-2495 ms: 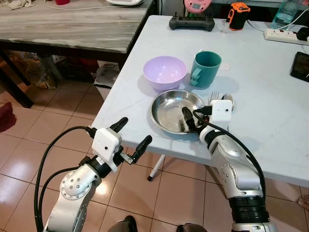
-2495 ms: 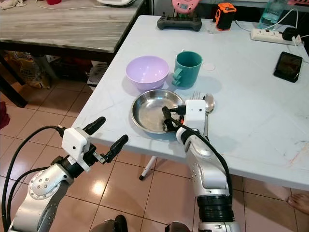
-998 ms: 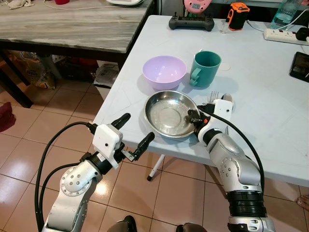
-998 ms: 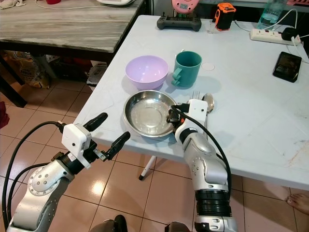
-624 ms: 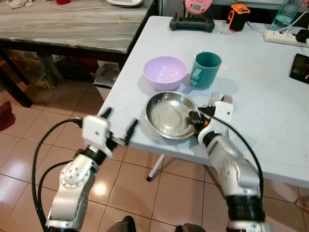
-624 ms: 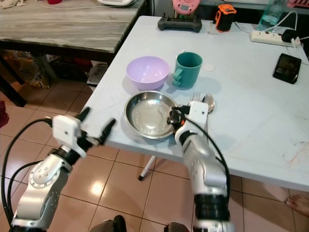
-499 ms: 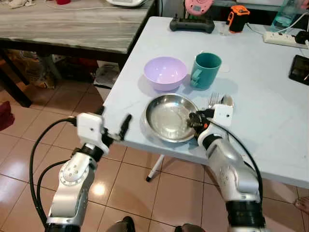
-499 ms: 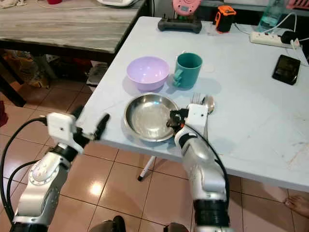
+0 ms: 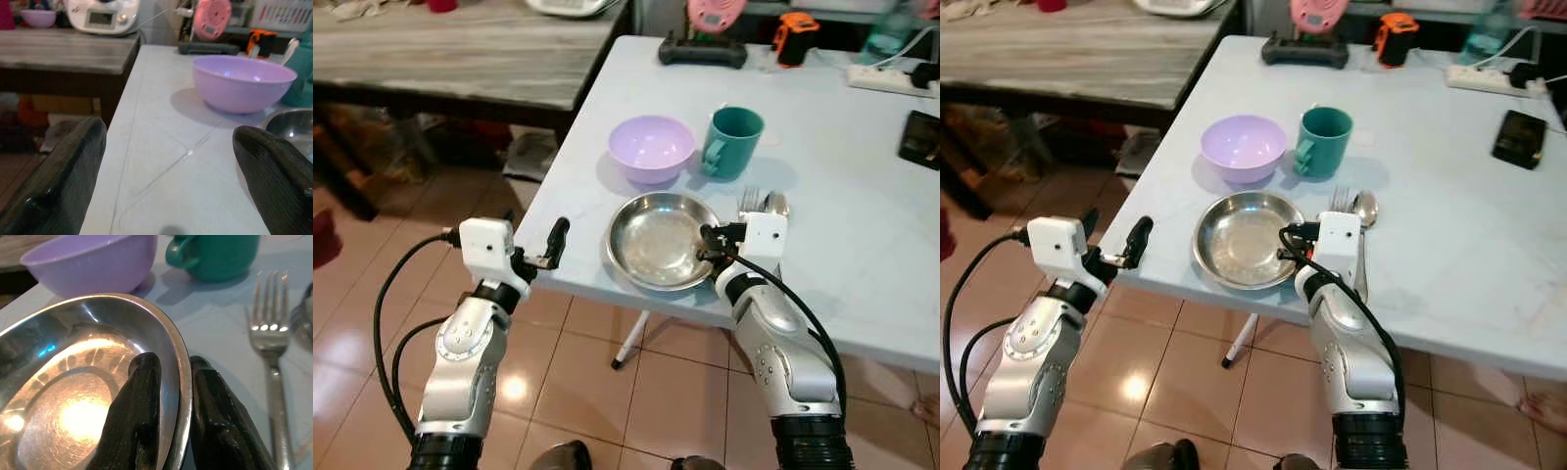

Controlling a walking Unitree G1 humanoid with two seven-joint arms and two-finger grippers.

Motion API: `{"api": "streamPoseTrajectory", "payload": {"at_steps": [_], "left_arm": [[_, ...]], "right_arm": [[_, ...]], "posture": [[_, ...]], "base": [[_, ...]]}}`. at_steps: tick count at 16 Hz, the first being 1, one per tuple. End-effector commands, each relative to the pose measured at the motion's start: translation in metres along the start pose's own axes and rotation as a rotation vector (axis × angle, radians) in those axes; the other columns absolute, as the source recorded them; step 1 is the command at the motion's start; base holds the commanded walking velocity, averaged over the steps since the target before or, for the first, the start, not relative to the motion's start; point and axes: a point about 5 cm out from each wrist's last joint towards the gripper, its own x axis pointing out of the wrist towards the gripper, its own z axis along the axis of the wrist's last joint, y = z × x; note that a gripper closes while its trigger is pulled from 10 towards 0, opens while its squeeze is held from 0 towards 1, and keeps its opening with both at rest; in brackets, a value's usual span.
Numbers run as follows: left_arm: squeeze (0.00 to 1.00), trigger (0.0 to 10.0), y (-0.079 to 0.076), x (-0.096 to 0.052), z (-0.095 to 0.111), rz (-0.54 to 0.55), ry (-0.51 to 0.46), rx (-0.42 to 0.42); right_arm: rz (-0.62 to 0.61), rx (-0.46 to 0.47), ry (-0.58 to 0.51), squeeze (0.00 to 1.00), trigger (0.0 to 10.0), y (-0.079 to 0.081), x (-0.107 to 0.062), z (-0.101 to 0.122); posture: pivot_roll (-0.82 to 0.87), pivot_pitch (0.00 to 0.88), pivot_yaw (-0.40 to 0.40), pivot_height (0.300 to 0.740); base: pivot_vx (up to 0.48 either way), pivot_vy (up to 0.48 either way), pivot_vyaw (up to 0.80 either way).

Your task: Setting the table

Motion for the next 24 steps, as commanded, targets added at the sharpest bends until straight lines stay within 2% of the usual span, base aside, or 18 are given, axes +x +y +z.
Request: {"api": "streamPoseTrajectory", "payload": {"at_steps": [1, 7, 19, 24], "left_arm": [[0.0, 10.0, 0.004, -0.001, -0.002, 0.017, 0.006, 0.006], [0.0, 10.0, 0.002, 0.001, -0.001, 0.004, -0.001, 0.009], [0.0, 10.0, 0.001, 0.005, 0.003, 0.027, -0.025, 0.015], [0.0, 10.0, -0.002, 0.007, 0.002, 0.034, -0.025, 0.01]], "right_arm": [[0.007, 0.002, -0.025, 0.0, 10.0, 0.005, -0.001, 0.004], [0.009, -0.003, -0.052, 0.0, 10.0, 0.007, -0.001, 0.006], [0.037, -0.028, -0.146, 0.0, 10.0, 0.011, 0.0, 0.017], [0.029, -0.032, -0.153, 0.0, 10.0, 0.01, 0.0, 0.018]], "posture": [[-0.18, 0.127, 0.019, 0.74], [-0.17, 0.122, 0.026, 0.74], [-0.16, 0.11, 0.029, 0.74], [-0.17, 0.108, 0.028, 0.74]], "base": [[0.0, 0.394, -0.77], [0.0, 0.443, -0.73], [0.0, 0.479, 0.0], [0.0, 0.48, 0.47]]}}
